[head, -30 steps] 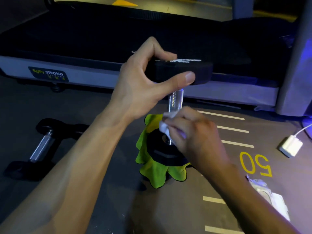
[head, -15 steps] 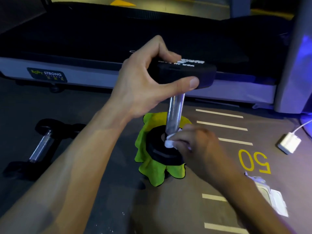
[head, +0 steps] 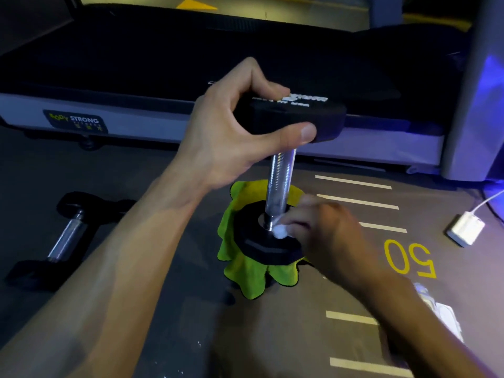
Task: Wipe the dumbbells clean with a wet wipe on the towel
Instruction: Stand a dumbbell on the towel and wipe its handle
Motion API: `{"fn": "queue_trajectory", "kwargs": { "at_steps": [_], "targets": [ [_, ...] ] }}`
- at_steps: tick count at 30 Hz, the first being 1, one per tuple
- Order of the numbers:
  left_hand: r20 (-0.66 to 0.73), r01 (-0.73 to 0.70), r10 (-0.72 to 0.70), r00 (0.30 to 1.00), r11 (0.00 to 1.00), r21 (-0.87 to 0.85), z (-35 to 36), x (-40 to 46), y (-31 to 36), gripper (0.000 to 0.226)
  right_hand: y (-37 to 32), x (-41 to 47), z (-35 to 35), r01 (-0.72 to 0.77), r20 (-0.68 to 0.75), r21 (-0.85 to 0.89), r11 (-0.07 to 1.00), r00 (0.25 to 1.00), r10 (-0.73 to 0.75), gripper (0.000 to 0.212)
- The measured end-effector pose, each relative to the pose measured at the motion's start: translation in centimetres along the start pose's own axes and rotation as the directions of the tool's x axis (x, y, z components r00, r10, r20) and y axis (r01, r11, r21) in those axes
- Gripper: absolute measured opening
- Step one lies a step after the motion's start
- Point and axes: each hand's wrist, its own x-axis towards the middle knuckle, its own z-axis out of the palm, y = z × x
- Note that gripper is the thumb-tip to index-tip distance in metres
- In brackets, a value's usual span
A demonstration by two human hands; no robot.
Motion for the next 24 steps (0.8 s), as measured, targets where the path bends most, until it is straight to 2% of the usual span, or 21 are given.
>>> {"fn": "queue_trajectory", "kwargs": {
  "at_steps": [4, 8, 10, 14, 17, 21, 22, 24],
  "targets": [
    [-0.024, 0.016, -0.016, 1.000, 1.000, -0.020, 0.2, 0.2, -0.4, 0.054, 1.3, 0.0, -0.6, -0.023, -0.069, 0.057, 0.998, 0.997, 0.027, 0.026],
    [-0.037, 0.026, -0.027, 0.999, 1.000, -0.012, 0.5, 0.3, -0.3, 0.048, 2.0, 2.0, 0.6, -0.057, -0.106, 0.066, 0.996, 0.992, 0.064, 0.015],
    [-0.036, 0.024, -0.025, 0.999, 1.000, -0.016, 0.5, 0.4, -0.2, 0.045, 2.6, 3.1, 1.0, -0.064, -0.066, 0.070, 0.995, 0.995, 0.069, 0.016],
    [-0.041, 0.035, -0.036, 0.998, 0.999, -0.024, 0.5, 0.8, -0.3, 0.043, 2.3, 1.4, -0.6, 0.012, 0.016, 0.118, 0.993, 1.000, -0.014, 0.019],
    [-0.043, 0.049, -0.049, 0.998, 0.999, -0.023, 0.4, 0.9, -0.5, 0.043, 1.6, 0.5, -1.4, -0.002, 0.049, 0.171, 0.985, 0.999, -0.006, 0.024],
    [-0.043, 0.045, -0.046, 0.998, 0.999, -0.026, 0.5, 0.8, -0.4, 0.044, 2.2, 2.3, 0.9, -0.054, -0.120, 0.075, 0.996, 0.991, 0.063, 0.019],
    [-0.045, 0.047, -0.048, 0.998, 0.998, -0.030, 0.6, 0.7, -0.3, 0.043, 2.2, 2.5, 1.3, -0.067, -0.169, 0.101, 0.993, 0.982, 0.084, 0.018],
    [-0.051, 0.053, -0.056, 0.997, 0.998, -0.044, 0.6, 0.7, -0.1, 0.042, 2.4, 2.6, 1.4, -0.087, -0.254, 0.349, 0.933, 0.950, 0.183, 0.014]
  ]
}}
